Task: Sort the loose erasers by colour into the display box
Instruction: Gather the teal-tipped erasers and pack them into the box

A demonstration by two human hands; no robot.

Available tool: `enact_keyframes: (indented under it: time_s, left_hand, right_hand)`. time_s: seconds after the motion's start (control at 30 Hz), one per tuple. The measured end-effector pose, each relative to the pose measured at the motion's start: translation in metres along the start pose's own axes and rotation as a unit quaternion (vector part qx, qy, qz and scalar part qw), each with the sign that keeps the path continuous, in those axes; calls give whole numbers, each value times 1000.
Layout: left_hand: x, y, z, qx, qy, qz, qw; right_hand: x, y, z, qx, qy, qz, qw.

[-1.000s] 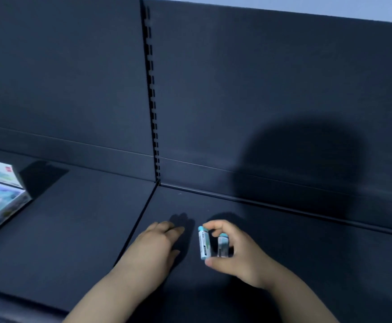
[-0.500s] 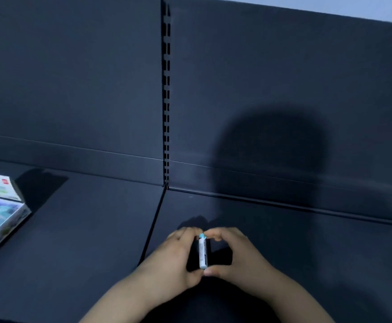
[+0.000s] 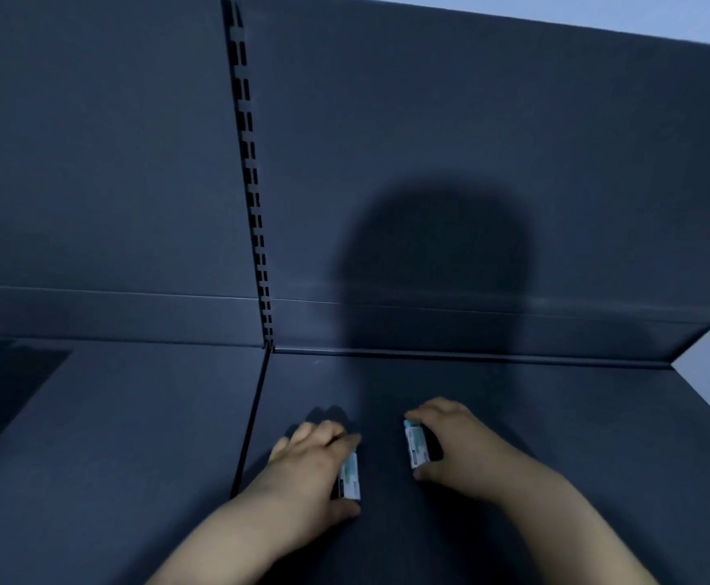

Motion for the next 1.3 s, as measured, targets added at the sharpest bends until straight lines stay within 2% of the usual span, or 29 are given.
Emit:
enact_keyframes:
  time_s: [0.2, 0.37, 0.47, 0.67, 0.83, 1.07, 1.3]
  left_hand:
    - [5, 9, 13, 5, 10, 2, 1000]
    - [7, 7, 11, -15, 2, 12, 1000]
    - [8, 7, 10, -33, 13, 7, 999]
    - [7, 9, 15, -55, -5, 4, 998]
    - [15, 12, 30, -62, -15, 5, 998]
    - [5, -4, 31, -54, -49, 79, 994]
    - [-36, -66, -5, -7, -45, 171, 984]
  right_hand:
    - [3, -4, -26, -53, 122, 41, 990]
    - [7, -21, -6, -41, 13, 75, 996]
    - [7, -27, 11, -18, -19, 62, 998]
    - [7, -24, 0, -76, 4, 28, 997]
    - [5, -18, -3, -105, 55, 34, 992]
    - [5, -17, -25, -160, 81, 18, 984]
    - [-4, -27, -92, -177, 94, 84, 976]
Point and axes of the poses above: each hand's wrist, its own y-axis towards the middle knuckle, its own x-axis out of the palm, z = x × y, the point moved 9 cm from there along y, towards the middle knuckle, and after that the axes turned 9 degrees about -y, right-handed, at the moved point
